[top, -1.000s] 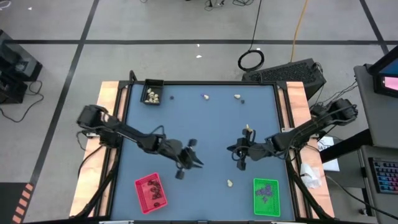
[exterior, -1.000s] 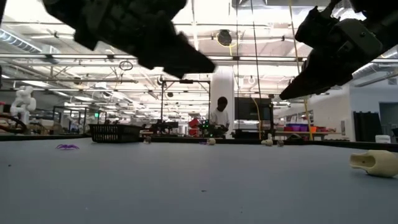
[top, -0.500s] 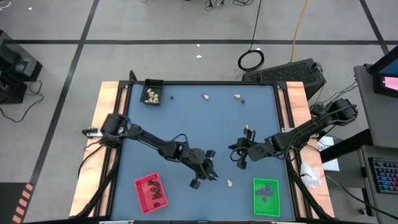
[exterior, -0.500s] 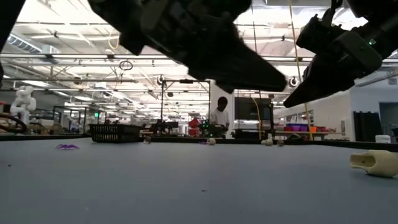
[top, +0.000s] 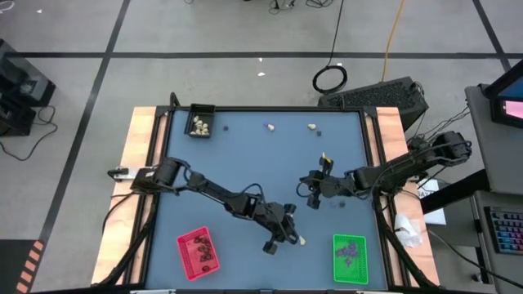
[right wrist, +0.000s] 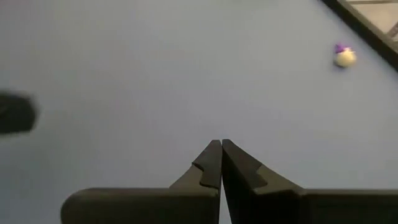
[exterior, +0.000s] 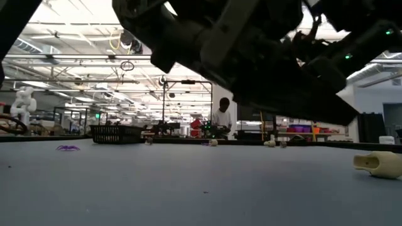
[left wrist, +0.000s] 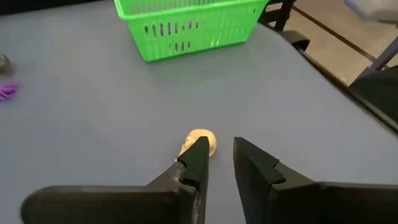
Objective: Sort Halloween decoration
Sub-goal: Put the white skull toy into the black bin
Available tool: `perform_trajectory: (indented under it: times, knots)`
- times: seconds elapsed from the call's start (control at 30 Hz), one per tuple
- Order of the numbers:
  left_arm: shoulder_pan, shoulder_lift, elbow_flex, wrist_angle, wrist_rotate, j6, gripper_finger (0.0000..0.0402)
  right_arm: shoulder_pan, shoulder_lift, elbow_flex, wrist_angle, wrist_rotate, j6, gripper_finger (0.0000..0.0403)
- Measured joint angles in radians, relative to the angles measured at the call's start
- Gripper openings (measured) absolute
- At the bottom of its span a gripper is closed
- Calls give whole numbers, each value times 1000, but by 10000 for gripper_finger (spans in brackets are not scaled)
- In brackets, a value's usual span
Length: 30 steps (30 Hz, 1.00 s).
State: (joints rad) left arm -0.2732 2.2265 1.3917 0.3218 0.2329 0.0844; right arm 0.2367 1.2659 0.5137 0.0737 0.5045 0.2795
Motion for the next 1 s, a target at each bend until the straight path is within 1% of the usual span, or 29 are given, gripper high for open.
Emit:
perform_trajectory:
  times: [0.13,0.27,0.33,0.47,0.57,0.67,0.8,1.0]
  knots:
    - [-2,52,45,-1,0,1,103,-51,0,0,1,-7,-36,0]
    - [-2,87,86,1,-3,9,148,-79,0,0,5,-13,-57,0]
    - [3,99,98,1,-16,10,170,-87,0,1,6,-38,-60,0]
    - [13,113,107,-4,-28,34,194,-88,0,1,10,-57,-60,0]
    - [19,113,107,-15,-33,43,193,-88,0,1,12,-60,-64,0]
    - [22,113,107,-21,-27,87,181,-89,0,1,15,-60,-64,0]
    - [22,142,116,-5,55,113,158,-89,0,1,23,-60,-68,0]
    - [22,211,181,9,75,107,132,-89,0,1,38,-61,-76,0]
